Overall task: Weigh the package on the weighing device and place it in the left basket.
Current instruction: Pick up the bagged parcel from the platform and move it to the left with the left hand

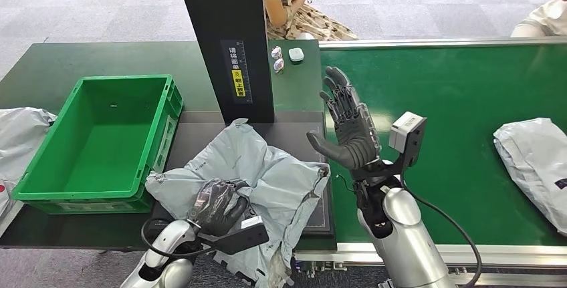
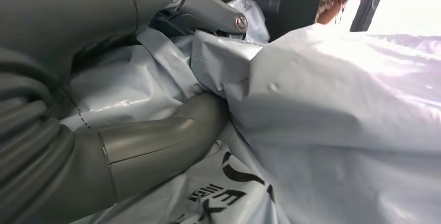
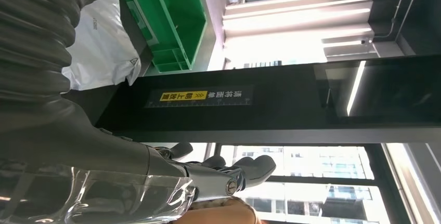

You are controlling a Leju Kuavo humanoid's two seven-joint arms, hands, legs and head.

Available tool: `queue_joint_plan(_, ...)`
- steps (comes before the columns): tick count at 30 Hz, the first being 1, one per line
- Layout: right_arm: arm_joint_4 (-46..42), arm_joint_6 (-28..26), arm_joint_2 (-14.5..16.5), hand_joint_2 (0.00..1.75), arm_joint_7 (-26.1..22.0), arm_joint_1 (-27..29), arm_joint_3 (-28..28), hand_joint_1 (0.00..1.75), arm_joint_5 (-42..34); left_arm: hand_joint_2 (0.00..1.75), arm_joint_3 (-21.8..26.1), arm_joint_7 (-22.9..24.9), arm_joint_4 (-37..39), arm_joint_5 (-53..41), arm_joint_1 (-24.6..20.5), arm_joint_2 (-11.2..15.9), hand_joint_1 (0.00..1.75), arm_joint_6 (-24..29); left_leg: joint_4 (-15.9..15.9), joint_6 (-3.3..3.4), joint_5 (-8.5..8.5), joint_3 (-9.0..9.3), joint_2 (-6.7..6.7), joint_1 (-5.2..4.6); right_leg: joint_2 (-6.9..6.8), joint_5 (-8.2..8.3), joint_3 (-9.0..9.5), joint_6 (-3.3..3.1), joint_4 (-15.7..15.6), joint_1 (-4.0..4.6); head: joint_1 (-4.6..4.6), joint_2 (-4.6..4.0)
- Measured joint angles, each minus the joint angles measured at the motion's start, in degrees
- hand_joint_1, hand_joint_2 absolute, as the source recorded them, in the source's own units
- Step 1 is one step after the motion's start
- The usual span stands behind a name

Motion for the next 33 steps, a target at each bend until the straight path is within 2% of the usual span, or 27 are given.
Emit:
queue_joint_plan(7,0.02,-0.41,-0.18,1.75,-0.24,0.13,0.0,0.0,0.05,1.75,3.17,-6.8,-9.89,6.22,3.61,-0.08,1.75,13.37,0.0,-0.02,-0.02,-0.08,0.01,0.01,0.02,0.0,-0.08,0.0,0.0,0.0,0.01,0.0)
queue_joint_plan(14,0.02,0.1,-0.32,1.75,-1.89,1.55,-0.59,0.0,-2.14,1.75,7.89,-18.19,-23.22,14.79,7.45,-0.09,1.75,27.27,0.0,-0.05,-0.04,-0.12,0.02,0.02,0.04,-0.02,-0.13,0.0,0.0,0.01,0.0,0.0)
queue_joint_plan(17,0.1,0.38,-0.32,1.75,-1.99,1.66,-0.7,0.0,-2.91,1.75,10.37,-23.38,-27.53,17.99,8.16,-0.86,1.75,29.84,-0.01,-0.05,-0.04,-0.13,0.03,0.02,0.04,-0.02,-0.12,0.0,0.0,0.01,0.01,0.0)
queue_joint_plan(23,0.18,0.71,-0.26,1.75,-2.06,1.79,-0.7,0.0,-3.12,1.75,16.21,-30.83,-32.44,22.84,8.98,-3.07,1.75,30.26,0.0,-0.05,-0.04,-0.11,0.02,0.02,0.03,-0.01,-0.12,-0.01,0.0,0.01,0.0,0.0)
queue_joint_plan(26,-0.11,1.08,-0.17,1.75,-2.25,2.64,-0.71,0.0,-3.28,1.75,19.05,-31.13,-32.95,23.24,8.77,-3.75,1.75,30.28,0.0,-0.05,-0.04,-0.11,0.02,0.02,0.03,-0.01,-0.12,-0.01,0.0,0.01,0.0,0.0)
queue_joint_plan(29,-0.53,1.55,0.05,1.75,-2.44,3.69,-0.9,0.0,-3.53,1.75,21.63,-28.29,-32.76,21.26,7.76,-3.99,1.75,30.21,0.0,-0.06,-0.04,-0.12,0.02,0.02,0.04,-0.01,-0.16,-0.01,0.0,0.01,0.01,0.0)
queue_joint_plan(31,-0.79,2.13,0.33,1.75,-2.43,4.14,-1.15,0.0,-3.58,1.75,23.33,-23.14,-31.47,18.17,5.7,-3.74,1.75,29.2,0.0,-0.06,-0.03,-0.12,0.01,0.02,0.02,-0.01,-0.17,-0.01,0.0,0.01,0.01,0.0)
queue_joint_plan(33,-1.1,2.74,0.72,1.75,-2.18,4.37,-1.44,0.0,-3.55,1.75,25.04,-15.25,-28.42,13.97,2.5,-2.92,1.75,26.28,0.0,-0.09,-0.01,-0.12,0.01,0.02,0.01,0.01,-0.17,-0.04,0.01,0.01,0.0,0.0)
